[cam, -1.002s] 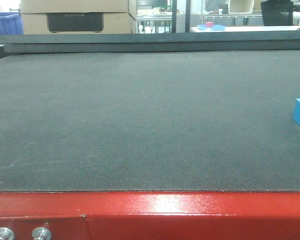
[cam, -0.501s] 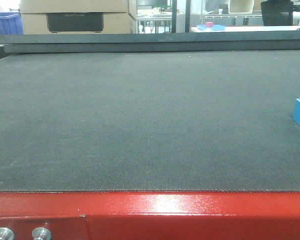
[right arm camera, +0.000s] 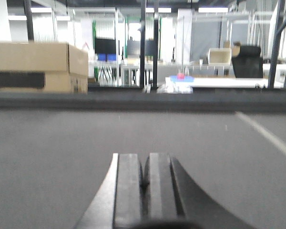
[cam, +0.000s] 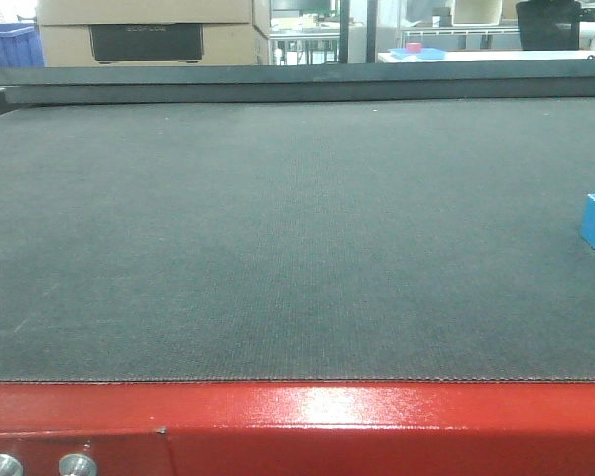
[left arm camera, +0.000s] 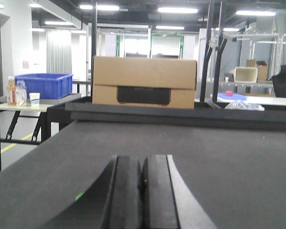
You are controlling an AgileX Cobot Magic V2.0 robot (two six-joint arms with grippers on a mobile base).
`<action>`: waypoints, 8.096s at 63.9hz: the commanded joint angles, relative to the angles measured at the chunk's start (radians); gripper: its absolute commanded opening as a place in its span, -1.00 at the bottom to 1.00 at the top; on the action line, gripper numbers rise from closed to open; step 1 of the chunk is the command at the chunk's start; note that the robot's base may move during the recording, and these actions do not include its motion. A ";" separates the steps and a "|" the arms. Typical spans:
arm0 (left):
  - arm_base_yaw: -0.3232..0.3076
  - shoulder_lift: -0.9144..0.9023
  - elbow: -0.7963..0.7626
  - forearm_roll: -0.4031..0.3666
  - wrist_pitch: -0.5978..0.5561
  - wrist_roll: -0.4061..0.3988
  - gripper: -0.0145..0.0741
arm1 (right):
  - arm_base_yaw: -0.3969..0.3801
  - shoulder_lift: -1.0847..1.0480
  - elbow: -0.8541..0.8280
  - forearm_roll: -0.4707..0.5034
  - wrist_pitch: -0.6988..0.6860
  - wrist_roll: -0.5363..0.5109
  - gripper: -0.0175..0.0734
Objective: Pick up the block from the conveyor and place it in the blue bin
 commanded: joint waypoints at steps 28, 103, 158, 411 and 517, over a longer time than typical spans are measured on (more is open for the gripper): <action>0.002 0.479 -0.875 0.027 0.690 -0.003 0.06 | 0.001 0.478 -0.750 -0.001 0.516 -0.002 0.15; -0.152 0.879 -1.024 0.046 0.824 -0.012 0.59 | -0.014 1.611 -1.161 -0.012 0.964 0.034 0.64; -0.150 0.879 -1.028 0.046 0.875 -0.012 0.59 | 0.014 1.805 -1.161 -0.012 0.887 0.034 -0.41; -0.140 0.665 -0.843 0.021 0.820 0.032 -0.92 | 0.181 0.649 -0.733 0.015 0.669 -0.007 -0.95; -0.140 0.504 -0.843 0.023 0.726 0.032 -0.92 | 0.181 0.434 -0.747 0.015 0.660 -0.007 -0.95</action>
